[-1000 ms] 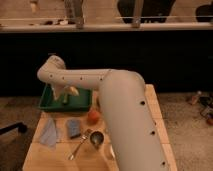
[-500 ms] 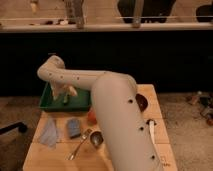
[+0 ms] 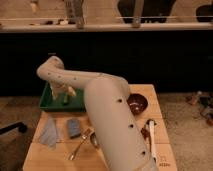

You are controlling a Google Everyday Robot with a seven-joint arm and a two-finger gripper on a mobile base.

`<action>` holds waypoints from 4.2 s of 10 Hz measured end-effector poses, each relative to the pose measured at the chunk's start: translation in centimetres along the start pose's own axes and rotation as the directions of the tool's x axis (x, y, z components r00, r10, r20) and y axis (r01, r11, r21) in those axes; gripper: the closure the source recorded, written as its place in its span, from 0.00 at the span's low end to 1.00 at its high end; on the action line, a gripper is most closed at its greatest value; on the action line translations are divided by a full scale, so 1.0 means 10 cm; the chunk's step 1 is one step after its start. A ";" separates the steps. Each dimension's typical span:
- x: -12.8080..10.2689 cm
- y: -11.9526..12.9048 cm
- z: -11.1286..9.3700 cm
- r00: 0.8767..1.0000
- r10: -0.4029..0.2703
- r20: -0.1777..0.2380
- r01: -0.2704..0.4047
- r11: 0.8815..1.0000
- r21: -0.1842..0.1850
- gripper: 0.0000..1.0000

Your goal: Place pepper in table surface

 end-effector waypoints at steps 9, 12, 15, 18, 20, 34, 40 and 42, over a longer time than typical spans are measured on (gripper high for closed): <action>0.12 0.03 0.25 0.999 0.018 0.041 -0.019 1.000 0.016 0.20; 0.12 0.05 0.33 0.998 0.017 0.069 -0.017 1.000 0.014 0.20; 0.11 0.05 0.43 0.995 0.004 0.101 -0.004 1.000 0.003 0.20; 0.08 0.04 0.52 0.990 -0.020 0.136 0.022 1.000 -0.014 0.20; 0.06 0.01 0.59 0.986 -0.039 0.160 0.043 0.999 -0.022 0.20; 0.05 -0.16 0.71 0.978 -0.163 0.127 0.159 0.987 0.038 0.20; 0.12 -0.23 0.84 0.970 -0.194 0.148 0.186 0.981 0.063 0.30; 0.12 -0.23 0.85 0.967 -0.202 0.153 0.194 0.979 0.067 0.50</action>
